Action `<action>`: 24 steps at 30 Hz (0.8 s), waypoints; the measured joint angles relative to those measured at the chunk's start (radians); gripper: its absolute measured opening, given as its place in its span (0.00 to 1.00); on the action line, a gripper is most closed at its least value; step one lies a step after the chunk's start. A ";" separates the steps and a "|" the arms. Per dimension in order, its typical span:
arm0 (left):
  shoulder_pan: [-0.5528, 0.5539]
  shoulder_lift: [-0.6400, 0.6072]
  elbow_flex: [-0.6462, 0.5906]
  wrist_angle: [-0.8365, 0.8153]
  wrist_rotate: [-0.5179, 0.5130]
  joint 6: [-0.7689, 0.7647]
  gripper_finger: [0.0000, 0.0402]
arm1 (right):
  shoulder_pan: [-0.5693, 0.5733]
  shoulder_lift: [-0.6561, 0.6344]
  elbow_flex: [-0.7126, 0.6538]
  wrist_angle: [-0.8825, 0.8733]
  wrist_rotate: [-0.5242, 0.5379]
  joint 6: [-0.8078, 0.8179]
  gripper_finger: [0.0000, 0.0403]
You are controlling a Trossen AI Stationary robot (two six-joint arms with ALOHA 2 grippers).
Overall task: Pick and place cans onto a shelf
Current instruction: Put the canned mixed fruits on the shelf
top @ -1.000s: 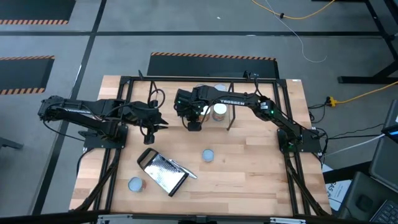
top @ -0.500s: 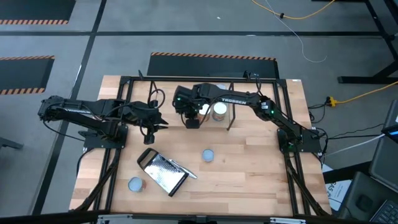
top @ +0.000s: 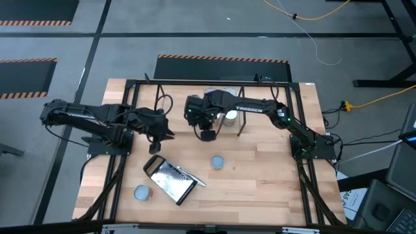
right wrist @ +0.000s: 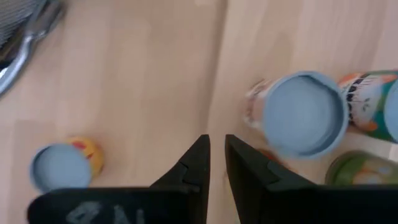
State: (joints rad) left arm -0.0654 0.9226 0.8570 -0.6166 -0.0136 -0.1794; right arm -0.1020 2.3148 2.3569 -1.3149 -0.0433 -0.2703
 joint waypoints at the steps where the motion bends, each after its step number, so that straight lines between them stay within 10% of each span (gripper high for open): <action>1: -0.016 0.000 0.000 -0.012 0.009 -0.043 0.17 | 0.007 -0.005 0.000 -0.015 0.000 0.000 0.14; 24: -0.720 0.162 0.000 -0.089 0.061 -1.633 0.14 | 0.138 -0.035 0.000 -0.031 -0.003 -0.080 0.14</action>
State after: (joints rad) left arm -0.7859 1.0848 0.8570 -0.7052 0.0475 -1.8120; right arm 0.0363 2.2803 2.3566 -1.3460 -0.0466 -0.3502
